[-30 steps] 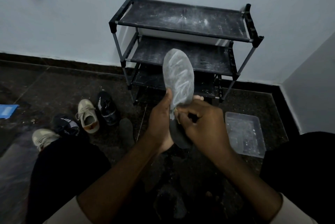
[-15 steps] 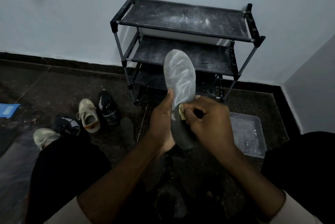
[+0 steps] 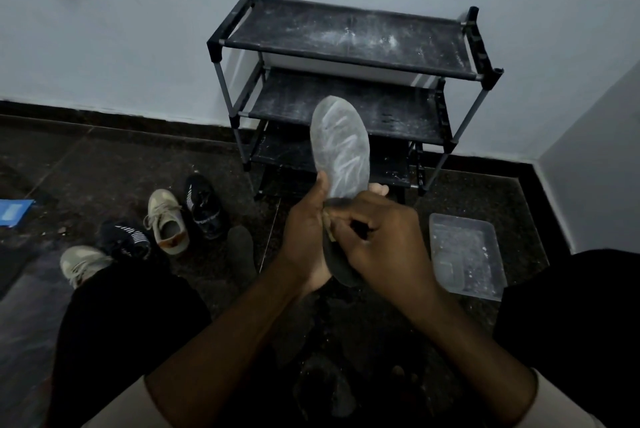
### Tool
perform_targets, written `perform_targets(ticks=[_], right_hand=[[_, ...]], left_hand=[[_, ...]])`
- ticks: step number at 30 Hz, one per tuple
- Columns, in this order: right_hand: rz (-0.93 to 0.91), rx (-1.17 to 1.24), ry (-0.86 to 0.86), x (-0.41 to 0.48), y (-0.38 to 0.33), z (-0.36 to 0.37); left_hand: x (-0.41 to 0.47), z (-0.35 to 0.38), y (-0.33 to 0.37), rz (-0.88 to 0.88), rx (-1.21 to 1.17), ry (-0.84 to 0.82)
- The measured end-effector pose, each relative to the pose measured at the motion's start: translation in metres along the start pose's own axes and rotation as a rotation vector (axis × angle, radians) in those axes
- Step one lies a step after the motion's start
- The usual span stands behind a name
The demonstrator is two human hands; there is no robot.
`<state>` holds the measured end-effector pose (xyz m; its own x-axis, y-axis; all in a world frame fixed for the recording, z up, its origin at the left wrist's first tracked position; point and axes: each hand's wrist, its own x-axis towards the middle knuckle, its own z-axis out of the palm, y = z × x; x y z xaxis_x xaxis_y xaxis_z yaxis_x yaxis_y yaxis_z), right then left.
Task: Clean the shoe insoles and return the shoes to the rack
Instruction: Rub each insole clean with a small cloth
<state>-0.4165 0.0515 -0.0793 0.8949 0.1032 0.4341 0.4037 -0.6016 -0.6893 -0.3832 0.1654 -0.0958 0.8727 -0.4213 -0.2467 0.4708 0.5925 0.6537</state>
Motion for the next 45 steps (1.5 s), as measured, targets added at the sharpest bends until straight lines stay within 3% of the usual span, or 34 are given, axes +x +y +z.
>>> perform_targets(ticks=[3, 8, 13, 19, 27, 35, 40, 45], right_hand=[[0.000, 0.039, -0.082, -0.003, 0.002, -0.006], [0.041, 0.062, 0.021, 0.007, 0.004, -0.007], [0.052, 0.117, -0.197, 0.001, -0.001, -0.011], [0.224, 0.172, 0.032, 0.008, 0.011, -0.018], [0.386, 0.419, -0.054, 0.009, 0.014, -0.018], [0.370, 0.392, -0.192, 0.003, 0.014, -0.013], [0.310, 0.330, -0.043, 0.008, 0.015, -0.019], [0.119, 0.061, 0.052, 0.008, 0.016, -0.016]], left_hand=[[-0.002, 0.000, 0.002, -0.003, 0.019, 0.012], [-0.001, 0.002, -0.001, -0.007, -0.062, 0.004], [-0.001, -0.002, 0.002, -0.008, 0.047, 0.013], [-0.002, -0.001, 0.005, 0.008, -0.041, -0.010], [0.005, -0.012, 0.007, 0.031, -0.030, -0.025], [0.014, -0.022, 0.028, 0.107, -0.055, 0.003], [0.013, -0.022, 0.023, 0.037, -0.022, -0.036], [0.014, -0.022, 0.014, -0.036, -0.052, -0.104]])
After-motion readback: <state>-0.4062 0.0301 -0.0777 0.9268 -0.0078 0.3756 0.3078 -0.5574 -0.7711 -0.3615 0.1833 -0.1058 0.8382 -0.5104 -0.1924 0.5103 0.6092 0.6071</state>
